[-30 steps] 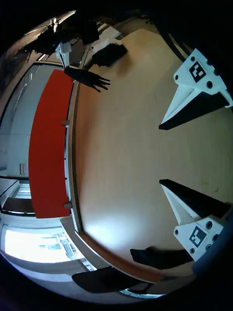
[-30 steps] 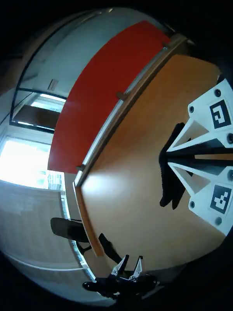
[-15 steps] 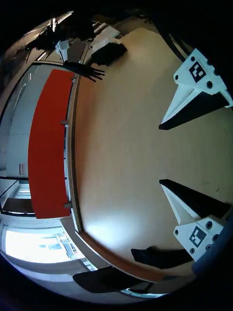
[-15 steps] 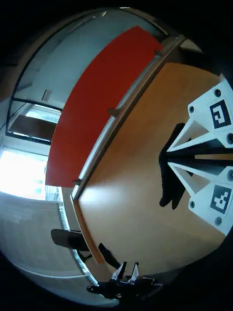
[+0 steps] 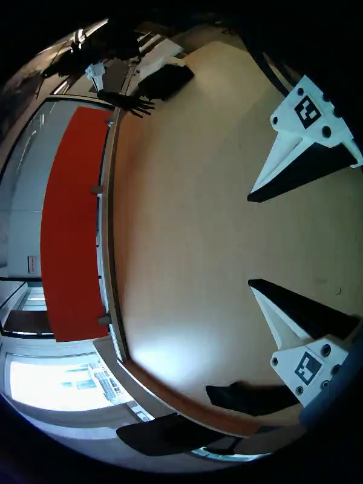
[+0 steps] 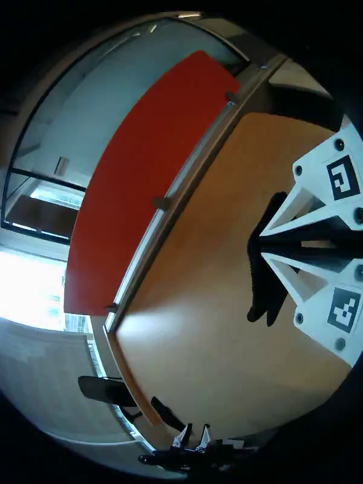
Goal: Fold towel
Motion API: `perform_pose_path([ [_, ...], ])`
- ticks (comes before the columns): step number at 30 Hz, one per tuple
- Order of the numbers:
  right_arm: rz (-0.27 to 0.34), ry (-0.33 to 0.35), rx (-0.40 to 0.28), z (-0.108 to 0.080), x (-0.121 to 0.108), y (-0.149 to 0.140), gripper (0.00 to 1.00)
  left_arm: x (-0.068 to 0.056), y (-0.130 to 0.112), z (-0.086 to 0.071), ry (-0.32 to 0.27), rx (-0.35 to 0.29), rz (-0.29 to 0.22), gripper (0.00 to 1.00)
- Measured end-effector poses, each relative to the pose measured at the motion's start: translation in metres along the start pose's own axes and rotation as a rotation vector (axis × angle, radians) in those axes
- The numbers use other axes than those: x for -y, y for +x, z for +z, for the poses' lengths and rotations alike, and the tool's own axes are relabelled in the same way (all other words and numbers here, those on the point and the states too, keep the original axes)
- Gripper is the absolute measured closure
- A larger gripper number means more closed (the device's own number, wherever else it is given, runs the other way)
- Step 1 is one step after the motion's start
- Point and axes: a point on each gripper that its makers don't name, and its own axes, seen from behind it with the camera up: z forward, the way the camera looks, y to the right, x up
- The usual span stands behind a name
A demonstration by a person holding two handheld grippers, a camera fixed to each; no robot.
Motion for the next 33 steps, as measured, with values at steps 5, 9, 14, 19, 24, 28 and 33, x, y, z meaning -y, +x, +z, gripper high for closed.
perform_pose_path([
  [5,0.015,-0.027,0.007,-0.002,-0.023,-0.003,0.97,-0.003,0.003,0.002,0.001,0.003,0.008,0.06],
  [9,0.028,-0.046,0.011,-0.004,-0.041,-0.005,0.97,-0.006,0.006,0.004,0.000,0.005,0.012,0.06],
  [14,0.039,-0.065,0.021,-0.004,-0.059,-0.010,0.97,-0.010,0.008,0.006,-0.003,0.008,0.016,0.06],
  [19,0.046,-0.085,0.030,-0.005,-0.076,-0.015,0.96,-0.013,0.010,0.006,-0.004,0.010,0.020,0.06],
  [24,0.053,-0.097,0.042,-0.008,-0.088,-0.021,0.97,-0.015,0.012,0.007,-0.005,0.012,0.027,0.06],
  [28,0.057,-0.100,0.056,-0.010,-0.091,-0.029,0.97,-0.018,0.014,0.008,-0.008,0.012,0.032,0.06],
  [33,0.068,-0.106,0.060,-0.016,-0.093,-0.037,0.97,-0.022,0.015,0.008,-0.011,0.013,0.037,0.06],
])
